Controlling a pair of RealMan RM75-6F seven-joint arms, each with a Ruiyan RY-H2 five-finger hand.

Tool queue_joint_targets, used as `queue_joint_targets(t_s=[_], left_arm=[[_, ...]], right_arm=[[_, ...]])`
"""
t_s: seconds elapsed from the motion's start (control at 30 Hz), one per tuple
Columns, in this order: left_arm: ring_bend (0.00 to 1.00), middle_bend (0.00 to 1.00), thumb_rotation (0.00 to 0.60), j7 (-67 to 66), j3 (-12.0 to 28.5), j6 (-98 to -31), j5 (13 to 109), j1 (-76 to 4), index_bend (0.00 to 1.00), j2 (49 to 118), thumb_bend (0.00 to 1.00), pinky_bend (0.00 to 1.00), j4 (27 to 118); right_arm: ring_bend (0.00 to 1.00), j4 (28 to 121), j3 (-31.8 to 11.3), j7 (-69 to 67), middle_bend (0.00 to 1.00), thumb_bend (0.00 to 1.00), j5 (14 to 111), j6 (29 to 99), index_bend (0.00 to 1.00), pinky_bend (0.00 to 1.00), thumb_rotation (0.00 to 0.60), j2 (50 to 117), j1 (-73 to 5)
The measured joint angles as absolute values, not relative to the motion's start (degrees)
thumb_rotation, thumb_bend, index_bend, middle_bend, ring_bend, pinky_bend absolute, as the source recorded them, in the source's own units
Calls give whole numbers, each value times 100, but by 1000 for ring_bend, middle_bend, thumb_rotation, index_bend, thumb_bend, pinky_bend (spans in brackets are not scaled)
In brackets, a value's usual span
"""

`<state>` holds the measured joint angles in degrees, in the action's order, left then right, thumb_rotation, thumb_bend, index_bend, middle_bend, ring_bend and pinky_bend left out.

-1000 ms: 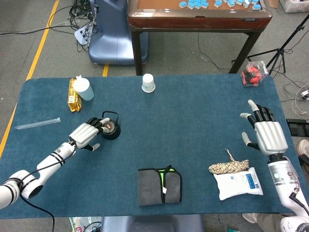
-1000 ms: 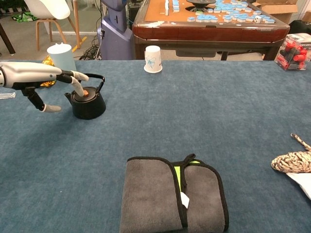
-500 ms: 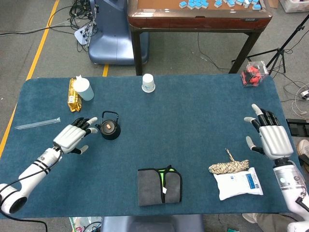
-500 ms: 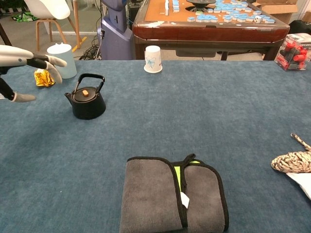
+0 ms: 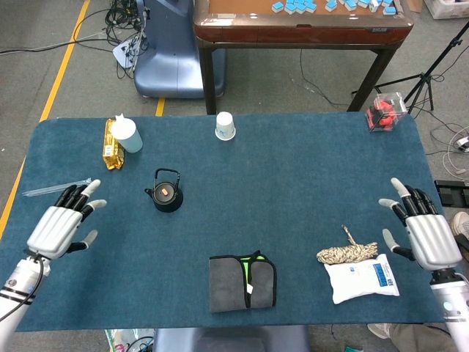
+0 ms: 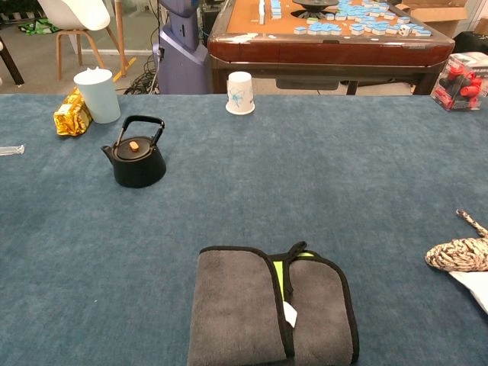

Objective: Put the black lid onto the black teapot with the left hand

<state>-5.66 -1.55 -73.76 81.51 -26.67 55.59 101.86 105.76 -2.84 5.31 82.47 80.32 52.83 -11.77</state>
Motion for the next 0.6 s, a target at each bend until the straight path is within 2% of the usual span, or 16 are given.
queue_joint_targets(t_s=[0.27, 0.6], left_arm=[[0, 0, 600, -249, -486, -8394, 8823, -1716, 250, 6011, 344, 0, 9681], [0, 0, 600, -172, -590, -8720, 9140, -1269, 250, 6233, 344, 0, 9397]], right_arm=[[4, 10418, 65, 390, 33, 417, 8926, 8773, 249, 0, 600, 5290, -580], [4, 10265, 346, 344, 33, 418, 9540, 9440, 249, 0, 600, 5270, -15]])
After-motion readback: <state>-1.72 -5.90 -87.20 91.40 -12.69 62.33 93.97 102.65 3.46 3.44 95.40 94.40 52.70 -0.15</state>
